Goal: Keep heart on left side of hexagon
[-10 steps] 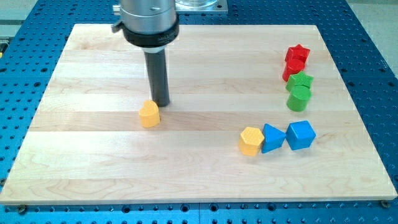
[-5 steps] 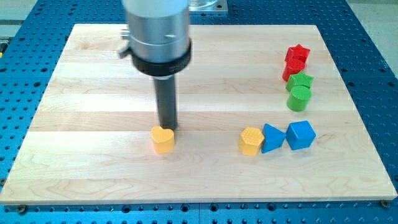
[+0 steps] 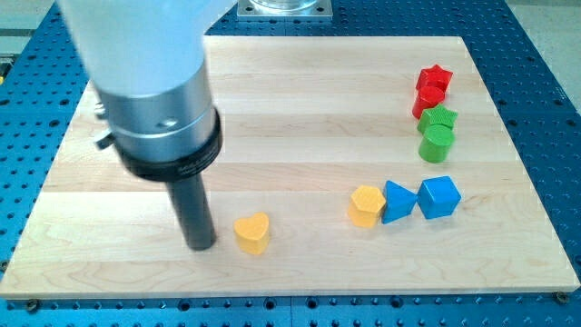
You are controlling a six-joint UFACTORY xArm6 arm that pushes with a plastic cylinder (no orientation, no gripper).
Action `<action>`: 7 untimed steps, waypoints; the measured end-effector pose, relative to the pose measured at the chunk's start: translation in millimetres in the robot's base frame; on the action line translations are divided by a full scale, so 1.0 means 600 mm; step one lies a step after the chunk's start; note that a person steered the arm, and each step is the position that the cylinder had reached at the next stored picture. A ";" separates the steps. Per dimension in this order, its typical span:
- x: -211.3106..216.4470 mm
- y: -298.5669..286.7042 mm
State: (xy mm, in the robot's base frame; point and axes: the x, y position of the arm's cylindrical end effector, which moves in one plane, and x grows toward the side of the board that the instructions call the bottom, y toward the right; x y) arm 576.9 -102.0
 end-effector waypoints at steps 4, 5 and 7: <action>0.022 0.138; -0.013 0.175; -0.018 0.217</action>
